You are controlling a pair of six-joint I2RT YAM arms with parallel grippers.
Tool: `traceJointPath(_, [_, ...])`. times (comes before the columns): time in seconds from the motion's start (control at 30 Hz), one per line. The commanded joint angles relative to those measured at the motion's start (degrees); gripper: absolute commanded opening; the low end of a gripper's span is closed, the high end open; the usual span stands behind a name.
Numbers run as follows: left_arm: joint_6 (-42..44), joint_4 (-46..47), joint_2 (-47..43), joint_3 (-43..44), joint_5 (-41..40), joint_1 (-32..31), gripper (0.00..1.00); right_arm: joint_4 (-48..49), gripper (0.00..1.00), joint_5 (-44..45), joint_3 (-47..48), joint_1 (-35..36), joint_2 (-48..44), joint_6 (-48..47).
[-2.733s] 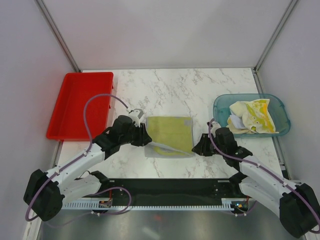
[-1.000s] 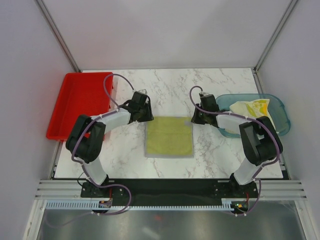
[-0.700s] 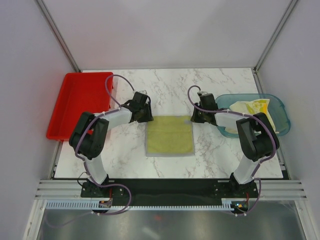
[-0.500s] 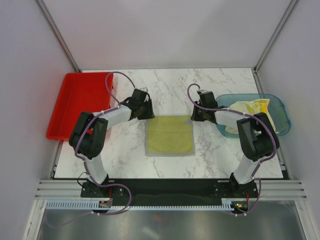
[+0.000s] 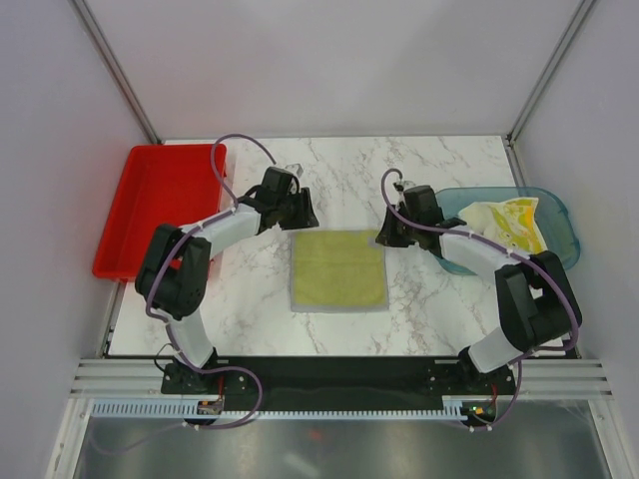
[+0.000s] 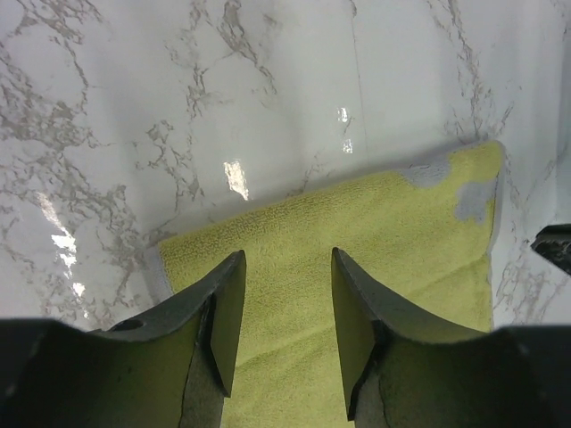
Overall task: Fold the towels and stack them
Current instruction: Fold the towel
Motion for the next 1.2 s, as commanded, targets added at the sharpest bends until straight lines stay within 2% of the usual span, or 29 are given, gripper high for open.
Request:
traceJointPath(0.0, [-0.41,1.76,1.44,-0.44,2.05,0.09,0.50,2.97,0.22,-4.61,-5.09,0.89,-1.99,2.29])
traceJointPath(0.23, [-0.06,1.41,7.34,2.54,0.55,0.71,0.50,13.42,0.22,-6.90,-12.67,0.89,0.81,4.39])
traceJointPath(0.4, [0.99,0.26,10.07,5.18,0.02,2.29,0.50,16.77,0.22,-6.72,-16.01,1.15,0.20,6.06])
traceJointPath(0.53, [2.22,-0.79,11.48,7.72,1.68,3.61,0.50,16.87,0.24,-8.47,-15.23,1.59,-1.11,6.51])
traceJointPath(0.6, [3.36,-1.23,9.38,8.17,4.23,3.96,0.50,14.33,0.26,-8.83,-11.91,1.50,-1.90,3.63])
traceJointPath(0.7, [6.69,-2.89,5.26,9.57,9.15,3.96,0.54,8.43,0.37,-8.92,-5.06,0.63,-3.14,-0.77])
traceJointPath(0.83, [11.97,-8.61,3.48,14.32,8.47,4.92,0.58,0.19,0.61,-14.43,3.75,-3.06,0.88,-6.74])
traceJointPath(1.0, [17.77,-12.83,6.99,15.90,9.25,8.00,0.58,-6.24,0.63,-18.67,13.06,-4.47,7.58,-15.80])
traceJointPath(1.17, [21.99,-13.71,11.21,16.35,17.14,10.46,0.57,-10.64,0.59,-20.07,17.55,-7.98,12.85,-21.34])
